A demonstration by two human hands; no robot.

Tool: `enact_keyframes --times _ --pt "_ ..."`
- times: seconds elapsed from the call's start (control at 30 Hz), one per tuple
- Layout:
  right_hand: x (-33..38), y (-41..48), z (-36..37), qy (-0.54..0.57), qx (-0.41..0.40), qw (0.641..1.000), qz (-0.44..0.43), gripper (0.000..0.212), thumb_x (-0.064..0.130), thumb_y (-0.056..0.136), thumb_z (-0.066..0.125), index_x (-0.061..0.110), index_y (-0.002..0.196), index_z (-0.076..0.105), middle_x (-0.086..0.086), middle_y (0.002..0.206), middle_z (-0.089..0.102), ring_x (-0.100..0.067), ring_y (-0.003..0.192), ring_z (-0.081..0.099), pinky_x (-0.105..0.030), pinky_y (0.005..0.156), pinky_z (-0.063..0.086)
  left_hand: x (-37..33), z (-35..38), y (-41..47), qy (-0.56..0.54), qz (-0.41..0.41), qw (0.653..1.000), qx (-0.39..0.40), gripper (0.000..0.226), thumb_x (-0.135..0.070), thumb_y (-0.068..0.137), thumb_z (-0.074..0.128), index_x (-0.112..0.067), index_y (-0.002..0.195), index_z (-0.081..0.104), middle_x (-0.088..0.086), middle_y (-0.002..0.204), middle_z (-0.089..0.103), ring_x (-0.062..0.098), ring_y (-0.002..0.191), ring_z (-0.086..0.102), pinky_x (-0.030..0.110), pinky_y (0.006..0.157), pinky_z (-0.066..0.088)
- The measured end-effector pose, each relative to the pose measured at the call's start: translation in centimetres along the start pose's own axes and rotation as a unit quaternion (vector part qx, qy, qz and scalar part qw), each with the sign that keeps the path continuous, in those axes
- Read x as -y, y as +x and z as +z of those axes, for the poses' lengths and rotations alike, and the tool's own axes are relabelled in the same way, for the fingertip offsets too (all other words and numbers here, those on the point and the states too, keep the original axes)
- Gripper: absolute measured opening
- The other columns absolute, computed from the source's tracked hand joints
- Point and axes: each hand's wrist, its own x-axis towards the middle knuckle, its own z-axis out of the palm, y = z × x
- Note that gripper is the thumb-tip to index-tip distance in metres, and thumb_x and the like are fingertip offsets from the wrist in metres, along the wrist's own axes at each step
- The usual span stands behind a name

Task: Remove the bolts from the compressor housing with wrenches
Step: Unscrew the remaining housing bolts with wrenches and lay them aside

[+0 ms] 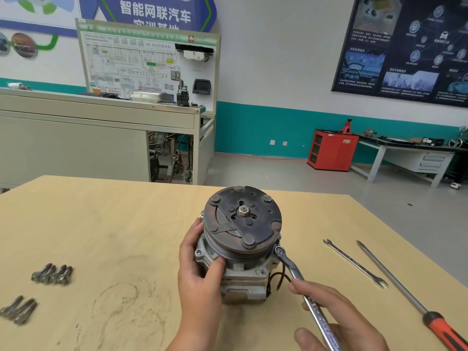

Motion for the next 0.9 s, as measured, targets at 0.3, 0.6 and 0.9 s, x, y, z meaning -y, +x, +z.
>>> enact_keyframes --times 0.3,0.6,0.9 --pt "-3.3 5.8 0.6 0.295 -0.088 0.939 0.152 0.022 0.036 0.07 0.056 0.025 0.085 0.069 0.007 0.063 0.056 -0.001 0.056 0.048 -0.015 0.043 0.037 -0.2 0.0 -0.1 -0.003 -0.005 1.0 0.004 0.056 -0.037 0.057 0.06 -0.053 0.111 0.059 0.001 0.134 0.057 0.022 0.125 0.053 0.055 0.106 0.039" --pt "-4.7 13.7 3.4 0.178 -0.032 0.968 0.173 0.029 0.042 0.092 0.048 0.019 0.079 0.061 -0.002 0.071 0.062 -0.02 0.069 0.059 -0.033 0.068 0.047 -0.1 0.1 0.0 -0.002 -0.006 1.0 0.0 0.055 -0.033 0.06 0.061 -0.054 0.11 0.059 -0.001 0.134 0.057 0.022 0.125 0.052 0.054 0.106 0.04" --pt "-4.1 13.0 -0.6 0.475 -0.138 0.845 0.201 0.02 0.027 0.094 0.048 0.019 0.082 0.063 0.01 0.048 0.034 -0.002 0.038 0.03 -0.014 0.035 0.028 0.1 0.0 0.1 -0.013 -0.014 1.0 -0.001 0.057 -0.033 0.058 0.065 -0.05 0.112 0.06 -0.005 0.133 0.057 0.019 0.122 0.055 0.054 0.103 0.043"
